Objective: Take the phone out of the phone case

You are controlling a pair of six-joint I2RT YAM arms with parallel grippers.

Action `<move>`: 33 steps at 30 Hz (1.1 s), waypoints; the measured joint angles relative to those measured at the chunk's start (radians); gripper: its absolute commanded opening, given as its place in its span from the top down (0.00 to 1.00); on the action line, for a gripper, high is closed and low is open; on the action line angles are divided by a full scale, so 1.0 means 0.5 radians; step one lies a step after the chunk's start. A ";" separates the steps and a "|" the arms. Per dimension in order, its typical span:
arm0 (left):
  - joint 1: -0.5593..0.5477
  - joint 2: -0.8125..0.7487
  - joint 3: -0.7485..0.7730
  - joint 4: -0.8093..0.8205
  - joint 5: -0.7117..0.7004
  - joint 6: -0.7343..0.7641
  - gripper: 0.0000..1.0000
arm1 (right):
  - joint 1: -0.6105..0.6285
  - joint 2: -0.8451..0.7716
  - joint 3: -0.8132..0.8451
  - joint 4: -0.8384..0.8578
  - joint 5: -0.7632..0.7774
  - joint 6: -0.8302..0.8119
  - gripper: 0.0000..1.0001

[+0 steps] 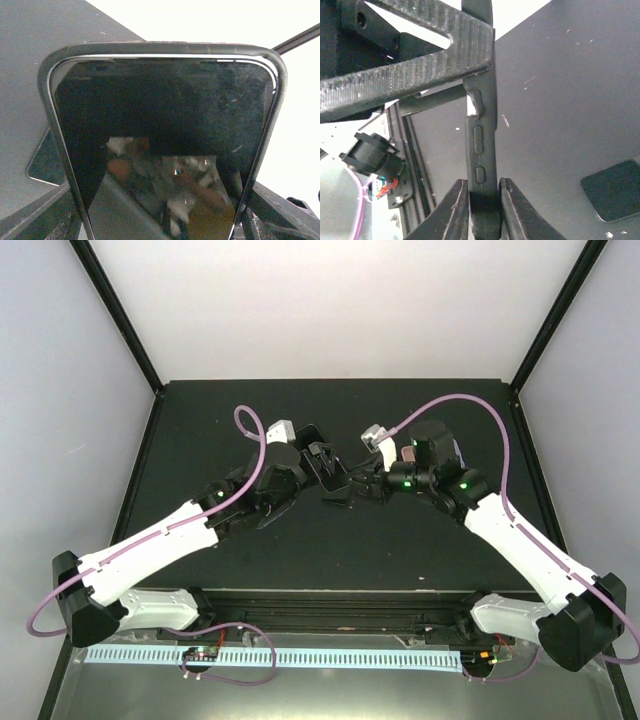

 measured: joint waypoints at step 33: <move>-0.153 -0.784 -0.259 -0.329 0.693 2.005 0.36 | 0.026 -0.346 0.082 -1.535 0.372 -1.660 0.99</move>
